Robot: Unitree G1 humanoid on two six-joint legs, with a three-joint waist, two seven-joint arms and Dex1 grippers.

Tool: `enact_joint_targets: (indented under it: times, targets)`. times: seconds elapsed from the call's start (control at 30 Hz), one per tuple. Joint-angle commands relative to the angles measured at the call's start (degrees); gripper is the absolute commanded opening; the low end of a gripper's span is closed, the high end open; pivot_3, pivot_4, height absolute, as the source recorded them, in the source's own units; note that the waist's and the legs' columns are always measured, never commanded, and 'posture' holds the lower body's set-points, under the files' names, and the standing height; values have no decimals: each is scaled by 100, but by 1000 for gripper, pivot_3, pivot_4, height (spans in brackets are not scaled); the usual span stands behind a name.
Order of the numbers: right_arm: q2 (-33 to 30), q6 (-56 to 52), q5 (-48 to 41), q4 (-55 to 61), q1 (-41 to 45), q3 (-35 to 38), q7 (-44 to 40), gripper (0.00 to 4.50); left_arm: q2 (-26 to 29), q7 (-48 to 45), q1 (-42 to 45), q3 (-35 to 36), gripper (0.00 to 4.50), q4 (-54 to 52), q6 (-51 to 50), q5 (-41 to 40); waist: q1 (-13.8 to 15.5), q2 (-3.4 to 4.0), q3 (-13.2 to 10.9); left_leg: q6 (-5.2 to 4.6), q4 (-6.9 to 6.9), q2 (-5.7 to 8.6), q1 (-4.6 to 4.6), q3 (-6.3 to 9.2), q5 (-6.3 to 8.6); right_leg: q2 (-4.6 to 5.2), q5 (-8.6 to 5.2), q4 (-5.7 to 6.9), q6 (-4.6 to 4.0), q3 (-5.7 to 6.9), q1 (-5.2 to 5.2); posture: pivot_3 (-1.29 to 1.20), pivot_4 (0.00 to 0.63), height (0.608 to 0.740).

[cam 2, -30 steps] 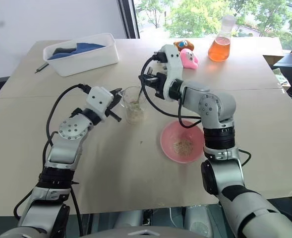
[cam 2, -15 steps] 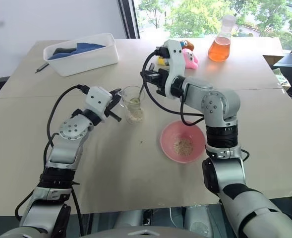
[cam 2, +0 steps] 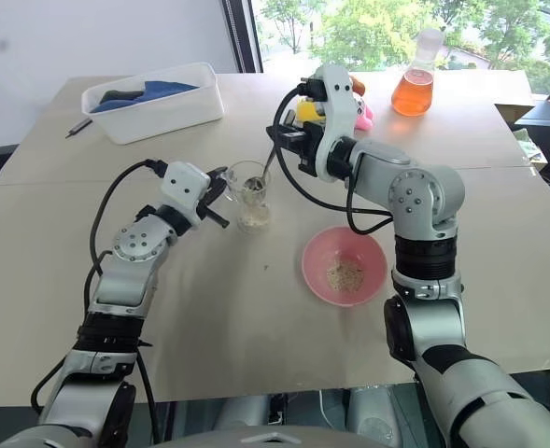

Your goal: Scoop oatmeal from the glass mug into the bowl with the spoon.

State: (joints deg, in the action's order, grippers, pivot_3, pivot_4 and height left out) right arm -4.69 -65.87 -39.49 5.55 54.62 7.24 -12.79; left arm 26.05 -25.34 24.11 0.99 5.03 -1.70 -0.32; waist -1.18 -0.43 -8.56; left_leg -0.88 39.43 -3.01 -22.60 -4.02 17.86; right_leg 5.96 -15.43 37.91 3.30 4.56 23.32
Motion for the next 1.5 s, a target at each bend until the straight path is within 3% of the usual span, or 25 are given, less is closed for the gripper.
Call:
enact_joint_targets:
  times: [0.03,0.43,0.73,1.13,1.5]
  targets:
    - [34,-31,-138,179,-21,212,126,0,-6,-8,-39,-22,63,4,14,29,2,0,0,0,0,0,0,0,0,0,0,0,0,0,0,0,150,740]
    - [447,-473,-726,-118,33,1119,940,0,-153,64,-223,132,63,116,112,-119,21,0,1,0,0,1,0,0,0,0,0,3,0,0,0,0,150,740]
    - [516,-630,-1126,-51,118,1391,1432,0,-349,46,-188,204,63,152,346,-394,27,1,2,0,0,1,0,1,0,1,0,3,0,0,-1,0,150,740]
    - [647,-920,-2236,67,114,2297,2797,0,-839,10,55,42,63,144,634,-503,-3,1,2,0,-5,1,-2,0,0,0,0,4,0,0,-1,0,150,740]
    - [319,-749,-3530,-18,57,2552,3785,0,-1043,88,226,100,63,560,860,-493,-53,1,2,0,-6,1,-4,0,0,1,0,4,0,0,0,0,150,740]
